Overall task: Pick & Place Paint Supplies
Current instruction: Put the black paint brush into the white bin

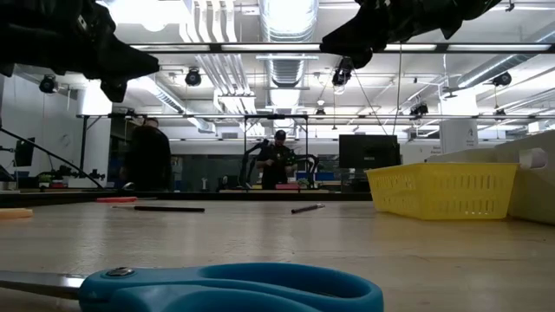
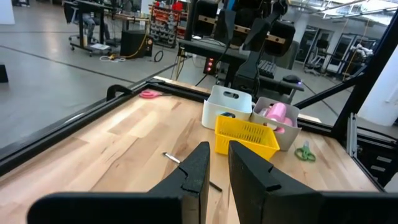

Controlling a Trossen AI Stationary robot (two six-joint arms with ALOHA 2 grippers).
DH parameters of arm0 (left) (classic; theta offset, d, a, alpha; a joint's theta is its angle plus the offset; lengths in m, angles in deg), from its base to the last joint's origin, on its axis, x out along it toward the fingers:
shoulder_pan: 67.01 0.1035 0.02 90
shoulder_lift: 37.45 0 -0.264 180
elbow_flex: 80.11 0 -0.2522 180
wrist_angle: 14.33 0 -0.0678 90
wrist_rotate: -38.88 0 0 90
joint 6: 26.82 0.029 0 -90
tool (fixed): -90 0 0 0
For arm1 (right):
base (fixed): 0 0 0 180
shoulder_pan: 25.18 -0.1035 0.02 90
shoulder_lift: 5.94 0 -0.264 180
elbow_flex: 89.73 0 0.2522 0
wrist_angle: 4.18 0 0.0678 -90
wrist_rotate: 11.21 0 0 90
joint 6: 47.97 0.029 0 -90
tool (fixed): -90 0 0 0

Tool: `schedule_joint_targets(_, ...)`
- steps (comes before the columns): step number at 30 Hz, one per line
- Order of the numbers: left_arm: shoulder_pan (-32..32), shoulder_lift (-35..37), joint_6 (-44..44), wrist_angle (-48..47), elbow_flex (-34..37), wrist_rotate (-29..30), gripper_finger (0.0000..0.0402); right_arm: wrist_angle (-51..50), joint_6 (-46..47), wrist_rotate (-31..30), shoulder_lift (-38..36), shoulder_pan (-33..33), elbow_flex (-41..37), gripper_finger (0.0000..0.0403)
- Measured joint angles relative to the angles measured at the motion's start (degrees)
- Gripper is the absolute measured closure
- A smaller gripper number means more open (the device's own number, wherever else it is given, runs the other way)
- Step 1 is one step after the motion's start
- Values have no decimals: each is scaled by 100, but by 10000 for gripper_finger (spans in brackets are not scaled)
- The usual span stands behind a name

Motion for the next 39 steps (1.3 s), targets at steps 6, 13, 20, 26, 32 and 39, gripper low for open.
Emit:
schedule_joint_targets(6, 0, 0, 0, -204, 0, -2, 341, 190, -98, 0, 4, -2, -2, 291)
schedule_joint_targets(13, 0, 0, -2, -673, 2, -2, 341, 99, 945, 2, -17, -2, -2, 291)
schedule_joint_targets(20, 1, 0, -4, -1328, 4, -2, 341, -47, 822, 0, 63, -2, 11, 291)
schedule_joint_targets(26, 1, -7, -6, -2058, 6, -1, 341, -760, -834, 8, 459, -83, 325, 291)
schedule_joint_targets(32, 2, -7, -21, -2690, 7, -2, 341, -1928, -2476, 2, 1296, -72, 1032, 291)
schedule_joint_targets(39, 2, -7, -20, -2950, 7, -2, 341, -3504, -4014, 1, 2469, -79, 2174, 291)
